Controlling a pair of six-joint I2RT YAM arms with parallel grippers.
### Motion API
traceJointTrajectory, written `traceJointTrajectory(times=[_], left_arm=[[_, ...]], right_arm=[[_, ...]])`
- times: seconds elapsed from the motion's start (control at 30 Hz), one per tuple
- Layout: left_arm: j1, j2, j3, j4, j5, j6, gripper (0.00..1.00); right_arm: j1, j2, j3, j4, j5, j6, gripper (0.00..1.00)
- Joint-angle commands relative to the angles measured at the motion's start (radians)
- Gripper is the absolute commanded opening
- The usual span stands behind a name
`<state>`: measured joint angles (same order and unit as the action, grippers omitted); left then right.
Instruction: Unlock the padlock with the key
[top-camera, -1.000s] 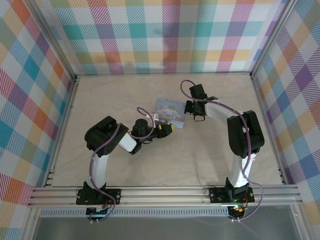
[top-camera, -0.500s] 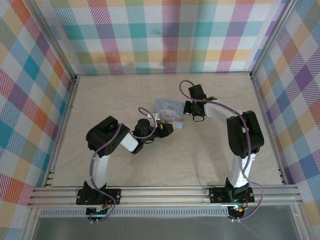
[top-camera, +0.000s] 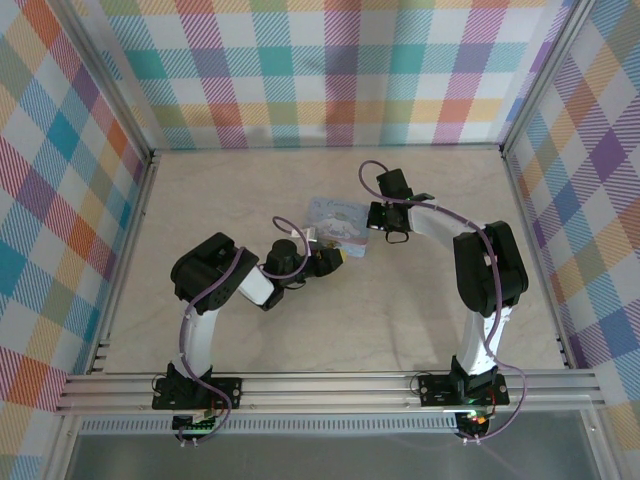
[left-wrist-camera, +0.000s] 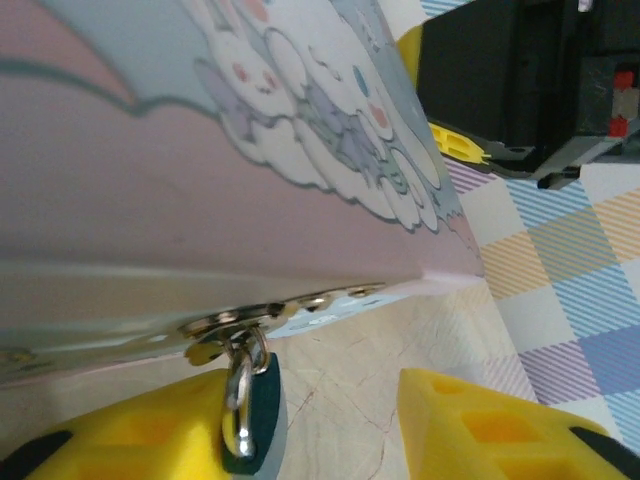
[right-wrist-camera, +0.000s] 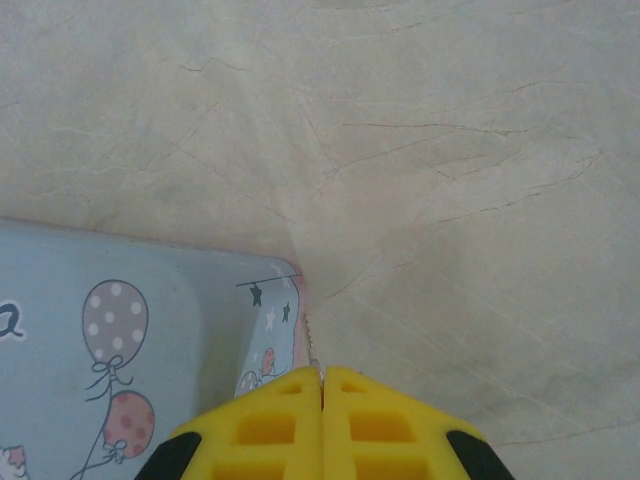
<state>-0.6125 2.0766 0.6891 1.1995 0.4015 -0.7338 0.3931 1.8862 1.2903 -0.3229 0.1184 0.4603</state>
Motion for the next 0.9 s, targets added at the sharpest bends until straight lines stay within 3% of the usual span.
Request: traceJointTrajectory(times=[0.0,0.33,0.6,0.73,0.87], left_arm=[[0.019,0.009,-0.021,-0.133,0.014,-0.004,0.29],[0.046,-0.001,0.021,-0.242,0.072,0.019,0.16],[0.053,-0.124,0.077,-0.538,0.127,0.019,0.13],[0.053,-0.201,0.144,-0.744,0.153,0.026,0.13],[0.053,-0.255,0.199,-0.847,0.152,0.019,0.13]], right_arm=[[0.01,0.001,0.012,-0.005,-0.015,0.009,0.0],[0.009,-0.017,-0.006,0.008,-0.014,0.005,0.0],[-0.037,-0.125,-0.044,0.022,-0.033,-0.02,0.0],[-0.053,-0.21,-0.093,0.04,-0.09,-0.032,0.0],[-0.059,-0.352,-0.22,0.123,-0.174,-0.029,0.0]])
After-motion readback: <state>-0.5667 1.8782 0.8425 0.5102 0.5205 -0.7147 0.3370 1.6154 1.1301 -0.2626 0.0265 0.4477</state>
